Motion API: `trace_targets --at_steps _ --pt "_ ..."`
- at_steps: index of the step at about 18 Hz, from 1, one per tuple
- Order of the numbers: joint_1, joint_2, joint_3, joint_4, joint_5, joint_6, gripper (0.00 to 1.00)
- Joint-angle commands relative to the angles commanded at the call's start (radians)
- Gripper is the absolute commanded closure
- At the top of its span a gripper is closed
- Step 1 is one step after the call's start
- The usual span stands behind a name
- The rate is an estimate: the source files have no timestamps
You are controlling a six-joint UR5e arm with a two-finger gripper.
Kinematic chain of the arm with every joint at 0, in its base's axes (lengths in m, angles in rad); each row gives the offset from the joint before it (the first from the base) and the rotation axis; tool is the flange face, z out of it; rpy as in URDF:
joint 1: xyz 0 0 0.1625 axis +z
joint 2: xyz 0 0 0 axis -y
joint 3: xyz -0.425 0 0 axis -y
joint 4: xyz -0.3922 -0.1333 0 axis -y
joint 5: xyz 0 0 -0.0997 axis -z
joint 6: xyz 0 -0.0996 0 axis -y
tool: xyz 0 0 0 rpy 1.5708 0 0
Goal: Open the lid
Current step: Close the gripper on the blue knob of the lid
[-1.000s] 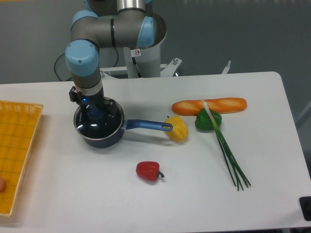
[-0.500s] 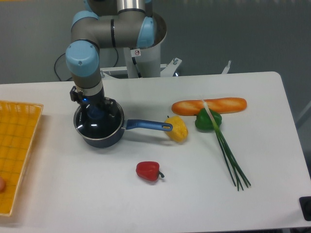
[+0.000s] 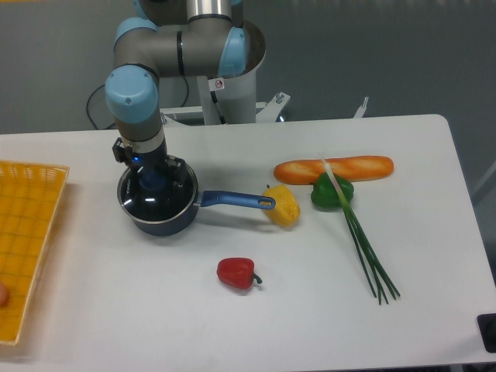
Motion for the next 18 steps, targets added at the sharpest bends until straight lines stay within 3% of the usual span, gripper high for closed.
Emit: trace_targets --at_steps 18 --pt "0.002 -0.017 0.018 0.0 0.002 -0.006 0.14"
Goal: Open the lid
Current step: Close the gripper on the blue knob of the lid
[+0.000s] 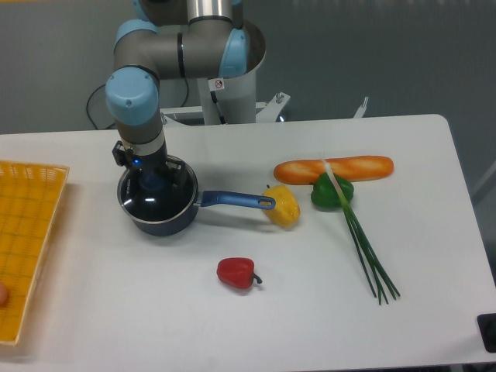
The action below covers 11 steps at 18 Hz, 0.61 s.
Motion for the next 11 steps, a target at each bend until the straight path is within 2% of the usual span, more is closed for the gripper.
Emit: trace_targets --at_steps 3,11 --pt "0.0 0.0 -0.002 -0.002 0.002 0.006 0.15" --pt "0.003 0.0 -0.002 -0.005 0.002 0.011 0.28"
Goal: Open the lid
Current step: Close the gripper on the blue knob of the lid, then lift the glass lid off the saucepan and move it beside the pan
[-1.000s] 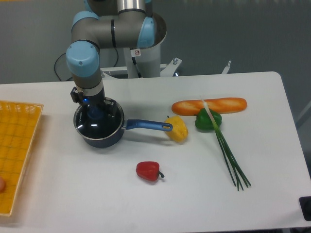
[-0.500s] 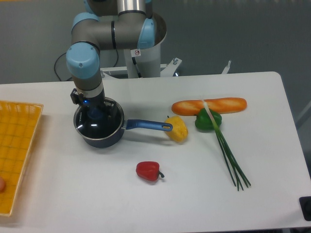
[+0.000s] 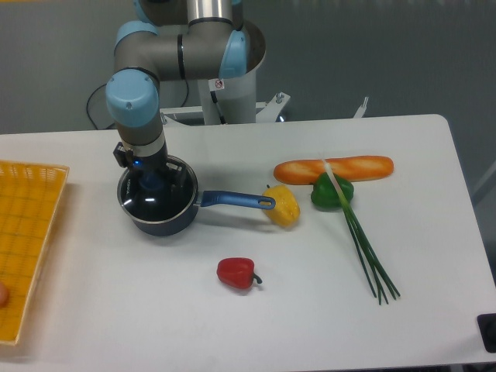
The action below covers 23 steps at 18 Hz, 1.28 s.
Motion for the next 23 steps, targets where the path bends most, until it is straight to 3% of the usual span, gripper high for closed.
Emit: trace_targets --at_steps 1,6,15,19,23 --pt "0.0 0.0 0.002 0.0 -0.003 0.002 0.33" --pt "0.009 0.002 0.005 0.0 -0.006 0.018 0.4" --pt "0.015 0.002 0.051 -0.032 -0.003 0.029 0.4" --pt "0.032 0.0 0.119 -0.075 0.0 0.047 0.4" --pt "0.071 -0.014 0.195 -0.121 0.0 0.196 0.4"
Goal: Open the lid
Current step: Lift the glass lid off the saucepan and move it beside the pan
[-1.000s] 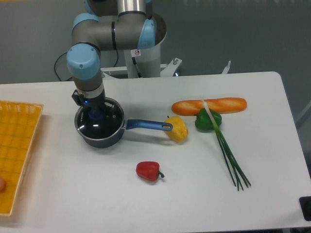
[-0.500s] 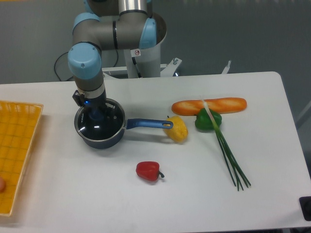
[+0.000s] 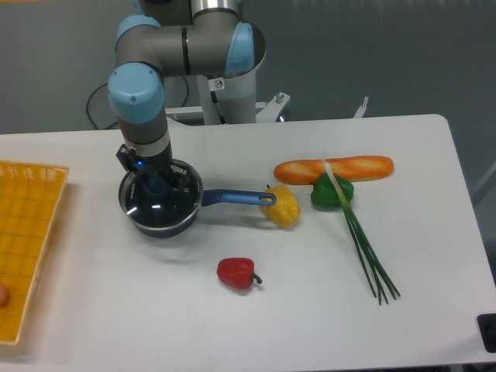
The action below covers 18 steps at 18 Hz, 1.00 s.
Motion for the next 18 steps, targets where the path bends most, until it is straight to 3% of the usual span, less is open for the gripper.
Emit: trace_targets --at_steps 8,18 --pt "0.129 -0.011 0.02 -0.006 0.032 0.328 0.4" --pt "0.226 -0.025 0.032 -0.005 0.071 0.445 0.4"
